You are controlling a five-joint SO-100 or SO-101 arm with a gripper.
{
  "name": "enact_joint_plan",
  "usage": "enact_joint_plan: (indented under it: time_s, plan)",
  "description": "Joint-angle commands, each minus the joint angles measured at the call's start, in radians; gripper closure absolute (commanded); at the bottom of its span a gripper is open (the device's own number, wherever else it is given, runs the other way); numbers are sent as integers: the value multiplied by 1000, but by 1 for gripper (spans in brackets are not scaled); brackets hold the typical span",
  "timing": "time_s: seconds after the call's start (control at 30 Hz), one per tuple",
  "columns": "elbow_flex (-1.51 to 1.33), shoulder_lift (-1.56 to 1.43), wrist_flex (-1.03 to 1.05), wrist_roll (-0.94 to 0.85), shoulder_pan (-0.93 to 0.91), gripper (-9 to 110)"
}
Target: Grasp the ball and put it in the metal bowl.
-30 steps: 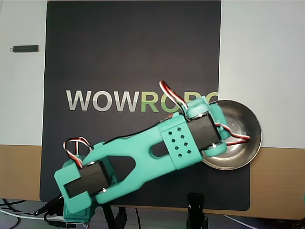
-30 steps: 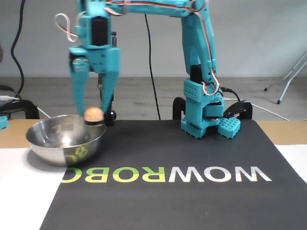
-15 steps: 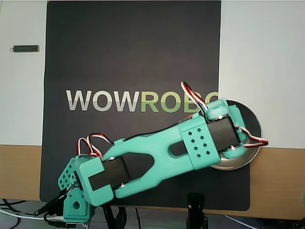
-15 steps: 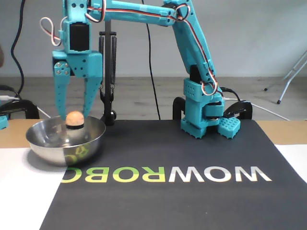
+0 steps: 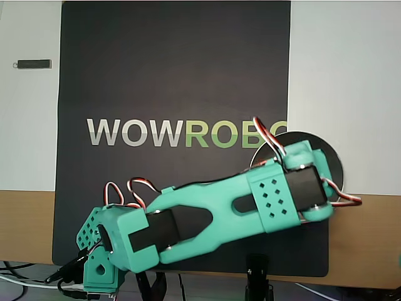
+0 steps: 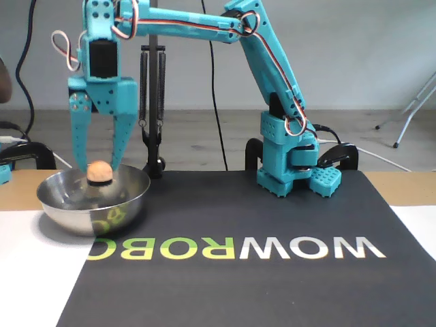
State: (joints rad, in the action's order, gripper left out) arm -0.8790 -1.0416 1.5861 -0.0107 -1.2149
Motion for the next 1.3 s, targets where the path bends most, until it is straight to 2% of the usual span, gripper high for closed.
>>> enact_joint_plan:
  time_s: [0.0, 0.87, 1.07, 1.27]
  plan:
    - [40, -6, -9, 2, 0, 66]
    - [40, -6, -9, 2, 0, 65]
    - [40, -6, 2, 2, 0, 41]
    - [40, -6, 2, 0, 0, 41]
